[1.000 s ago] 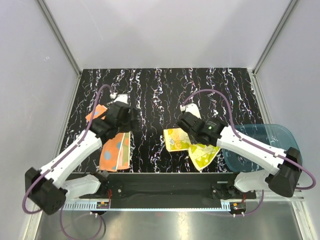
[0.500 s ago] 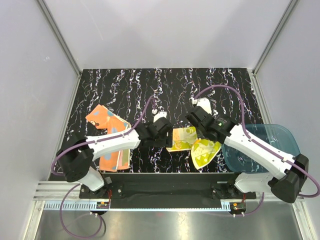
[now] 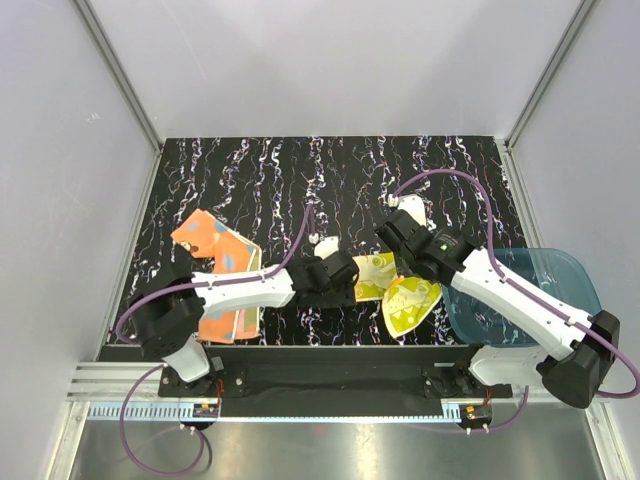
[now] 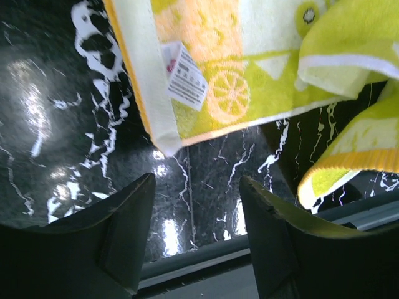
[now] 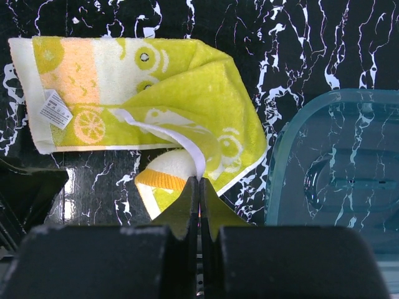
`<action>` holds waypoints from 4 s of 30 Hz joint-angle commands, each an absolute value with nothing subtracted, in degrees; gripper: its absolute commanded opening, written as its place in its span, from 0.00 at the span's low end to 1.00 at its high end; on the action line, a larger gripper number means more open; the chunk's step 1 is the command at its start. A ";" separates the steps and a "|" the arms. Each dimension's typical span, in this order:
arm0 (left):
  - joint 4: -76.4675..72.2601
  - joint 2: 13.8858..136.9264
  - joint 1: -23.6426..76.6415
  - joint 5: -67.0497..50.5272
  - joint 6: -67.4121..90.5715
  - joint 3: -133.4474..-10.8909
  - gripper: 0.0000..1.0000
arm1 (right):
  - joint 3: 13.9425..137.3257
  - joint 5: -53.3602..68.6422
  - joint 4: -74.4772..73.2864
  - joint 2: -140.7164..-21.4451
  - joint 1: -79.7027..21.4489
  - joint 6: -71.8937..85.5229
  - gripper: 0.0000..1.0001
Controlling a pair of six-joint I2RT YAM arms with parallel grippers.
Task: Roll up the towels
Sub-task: Flatten the towel
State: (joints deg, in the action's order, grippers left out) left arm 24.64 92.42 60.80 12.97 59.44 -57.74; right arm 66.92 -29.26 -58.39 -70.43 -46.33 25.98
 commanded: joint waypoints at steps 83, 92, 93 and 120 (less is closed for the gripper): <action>55.39 56.94 31.07 13.67 35.53 -70.14 0.00 | 78.05 -22.42 -55.40 -75.48 -24.61 19.61 0.00; 40.88 82.24 17.42 -1.39 31.46 -72.41 0.00 | 87.44 -15.82 -48.17 -100.17 -17.67 15.91 0.00; 39.30 86.44 16.62 -2.02 31.38 -73.29 0.00 | 90.24 -14.69 -48.16 -104.28 -17.06 15.21 0.00; 43.86 128.68 2.64 -11.16 28.13 -118.04 0.72 | 149.07 -7.03 -60.74 -142.49 -9.23 14.49 0.75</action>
State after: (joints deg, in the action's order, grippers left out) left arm 43.24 131.96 3.29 -9.37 29.23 -114.39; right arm 147.44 -10.11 -60.36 -148.42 -9.41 12.99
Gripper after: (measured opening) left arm 0.611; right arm 0.716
